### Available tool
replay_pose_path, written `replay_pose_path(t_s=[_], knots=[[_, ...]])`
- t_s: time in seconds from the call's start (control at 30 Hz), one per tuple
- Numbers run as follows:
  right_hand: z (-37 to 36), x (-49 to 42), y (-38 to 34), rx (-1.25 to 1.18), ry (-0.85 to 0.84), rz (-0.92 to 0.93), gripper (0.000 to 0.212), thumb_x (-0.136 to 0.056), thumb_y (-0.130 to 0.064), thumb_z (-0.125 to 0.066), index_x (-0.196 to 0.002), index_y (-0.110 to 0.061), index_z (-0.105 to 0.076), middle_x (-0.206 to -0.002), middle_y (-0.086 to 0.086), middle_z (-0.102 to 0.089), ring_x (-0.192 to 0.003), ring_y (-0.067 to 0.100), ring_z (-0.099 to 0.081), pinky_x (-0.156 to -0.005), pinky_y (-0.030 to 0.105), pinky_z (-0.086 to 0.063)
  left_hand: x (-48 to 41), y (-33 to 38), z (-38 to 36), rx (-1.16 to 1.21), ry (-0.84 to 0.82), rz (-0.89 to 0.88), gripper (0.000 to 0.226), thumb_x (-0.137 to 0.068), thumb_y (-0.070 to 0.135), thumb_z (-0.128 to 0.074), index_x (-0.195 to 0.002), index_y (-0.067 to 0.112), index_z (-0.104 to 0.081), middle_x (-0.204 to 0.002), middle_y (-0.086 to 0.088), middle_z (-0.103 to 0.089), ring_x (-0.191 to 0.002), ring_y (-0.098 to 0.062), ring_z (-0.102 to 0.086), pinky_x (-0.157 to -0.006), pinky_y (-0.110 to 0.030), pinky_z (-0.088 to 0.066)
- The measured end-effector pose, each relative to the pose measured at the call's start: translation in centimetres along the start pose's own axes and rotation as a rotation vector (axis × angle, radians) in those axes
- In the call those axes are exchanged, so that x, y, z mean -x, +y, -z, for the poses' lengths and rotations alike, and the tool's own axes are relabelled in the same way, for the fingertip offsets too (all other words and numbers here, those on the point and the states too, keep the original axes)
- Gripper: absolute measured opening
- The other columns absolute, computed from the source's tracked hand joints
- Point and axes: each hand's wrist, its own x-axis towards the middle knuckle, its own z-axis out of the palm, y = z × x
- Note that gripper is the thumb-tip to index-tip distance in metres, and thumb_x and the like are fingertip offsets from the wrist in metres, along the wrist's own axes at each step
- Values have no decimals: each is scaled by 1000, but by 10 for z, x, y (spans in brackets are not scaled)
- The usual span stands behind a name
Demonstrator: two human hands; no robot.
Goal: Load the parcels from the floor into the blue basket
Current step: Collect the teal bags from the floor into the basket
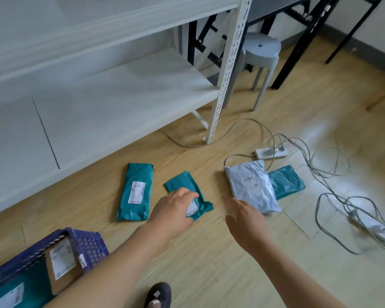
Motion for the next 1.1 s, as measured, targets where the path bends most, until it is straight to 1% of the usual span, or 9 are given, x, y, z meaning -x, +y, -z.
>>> replay_pose_path(t_s=[0.03,0.13,0.23,0.3,0.37,0.5,0.8,0.97,1.1], knots=[[5,-3,8,-1,-3,-12,34,-91,-19,-45,-124,-23,-52,-122,-2,-57,-111,20,-54,-73,25,-36,-8,8,-1,0,1,-12,58,-87,23,-57,-141,29,-34,-140,9,-36,-127,-13,-40,-98,-26,-34],[25,-15,27,0,-15,-36,40,-93,-21,-46,-131,-31,-48,-130,-5,-54,-116,17,-53,-84,26,-43,-35,32,2,-5,-20,-38,55,-88,21,-56,-139,26,-37,-140,6,-37,-126,-14,-40,-99,-28,-36],[50,-38,51,8,-21,-69,35,-91,-19,-46,-125,-25,-51,-124,-2,-56,-110,18,-56,-83,29,-47,-68,54,10,-12,-46,-59,53,-89,21,-55,-139,25,-37,-141,4,-36,-128,-16,-39,-102,-31,-36],[67,-59,69,-7,-18,-89,36,-91,-19,-46,-125,-28,-52,-124,-3,-57,-109,18,-57,-84,30,-50,-94,71,16,-13,-58,-67,53,-90,21,-54,-140,25,-36,-143,5,-34,-130,-17,-37,-104,-32,-35],[82,-83,87,-33,-32,-106,38,-92,-21,-47,-128,-32,-49,-127,-4,-55,-111,17,-56,-87,28,-49,-126,87,22,-4,-62,-72,53,-91,21,-54,-140,26,-35,-144,6,-32,-130,-16,-37,-105,-31,-35],[107,-131,123,-34,-70,-124,42,-92,-19,-47,-132,-32,-47,-131,-5,-53,-114,16,-55,-86,25,-44,-190,115,23,9,-89,-72,55,-89,19,-53,-141,25,-35,-143,5,-34,-127,-18,-39,-104,-33,-36],[133,-223,230,-95,-94,-238,43,-89,-14,-48,-130,-25,-50,-126,1,-56,-109,18,-56,-80,25,-43,-315,184,-16,-28,-176,-122,54,-89,21,-54,-140,24,-36,-139,2,-38,-127,-19,-40,-102,-31,-35],[139,-270,299,-51,-156,-247,46,-89,-13,-48,-133,-24,-48,-131,1,-53,-117,18,-54,-86,26,-44,-370,221,-40,-22,-216,-78,51,-90,16,-51,-139,22,-37,-138,0,-38,-126,-21,-40,-101,-32,-36],[148,-316,353,16,-205,-201,46,-88,-16,-48,-133,-28,-46,-130,-2,-54,-115,18,-54,-81,25,-44,-421,254,-60,8,-176,-6,51,-90,16,-52,-138,23,-38,-140,2,-37,-126,-19,-40,-101,-32,-35]])
